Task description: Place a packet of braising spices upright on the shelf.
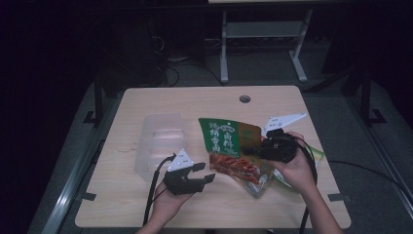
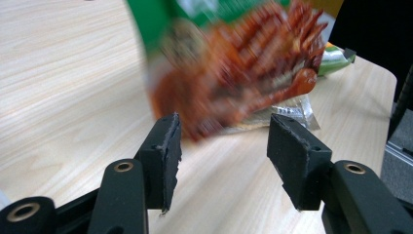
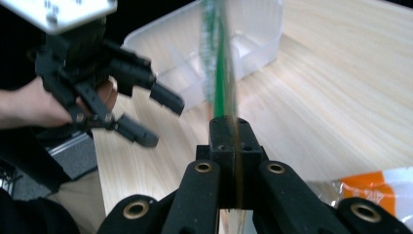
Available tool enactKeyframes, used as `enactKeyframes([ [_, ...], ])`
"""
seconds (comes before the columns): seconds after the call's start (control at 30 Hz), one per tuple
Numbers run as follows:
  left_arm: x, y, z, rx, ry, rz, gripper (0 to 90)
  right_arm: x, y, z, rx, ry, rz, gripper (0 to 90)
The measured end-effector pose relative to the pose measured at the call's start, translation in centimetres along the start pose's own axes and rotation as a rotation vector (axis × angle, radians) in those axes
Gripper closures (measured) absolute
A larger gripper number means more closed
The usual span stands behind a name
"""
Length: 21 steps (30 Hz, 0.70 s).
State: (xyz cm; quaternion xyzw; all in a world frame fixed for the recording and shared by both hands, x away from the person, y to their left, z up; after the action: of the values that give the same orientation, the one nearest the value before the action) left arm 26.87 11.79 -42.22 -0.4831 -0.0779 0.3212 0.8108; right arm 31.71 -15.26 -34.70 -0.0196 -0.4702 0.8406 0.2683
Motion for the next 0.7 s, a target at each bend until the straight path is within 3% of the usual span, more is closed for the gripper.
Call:
enactKeyframes([
  [0.2,-1.0,1.0,-0.3,0.019,0.003,-0.053,41.8,-0.5,-2.2,-0.5,0.001,0.046,0.013,90.0],
  [0.4,-1.4,1.7,-0.4,0.036,0.01,-0.108,38.2,-0.8,-4.1,-1.5,-0.015,0.04,0.021,90.0],
  [0.57,-1.4,1.9,-0.3,0.036,0.013,-0.121,34.3,-0.9,-6.3,-3.3,-0.006,0.036,0.041,90.0],
  [0.7,-1.6,2.1,-0.4,0.04,0.01,-0.141,31.4,-1.0,-7.1,-4.0,-0.01,0.029,0.049,90.0],
])
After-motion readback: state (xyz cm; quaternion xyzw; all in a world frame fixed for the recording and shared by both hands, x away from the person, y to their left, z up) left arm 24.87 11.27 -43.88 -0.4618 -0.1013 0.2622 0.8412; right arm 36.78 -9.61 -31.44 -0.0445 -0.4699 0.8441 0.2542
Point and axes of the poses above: each handheld gripper's, and its own axes: z roughly backward along the jaws, y roughly out of its underside, x roughly to its left, the point moved 2 cm from there along -z, roughly forward along the jaws, and after that the axes turned 2 degrees about z, right-handed, at the moved point
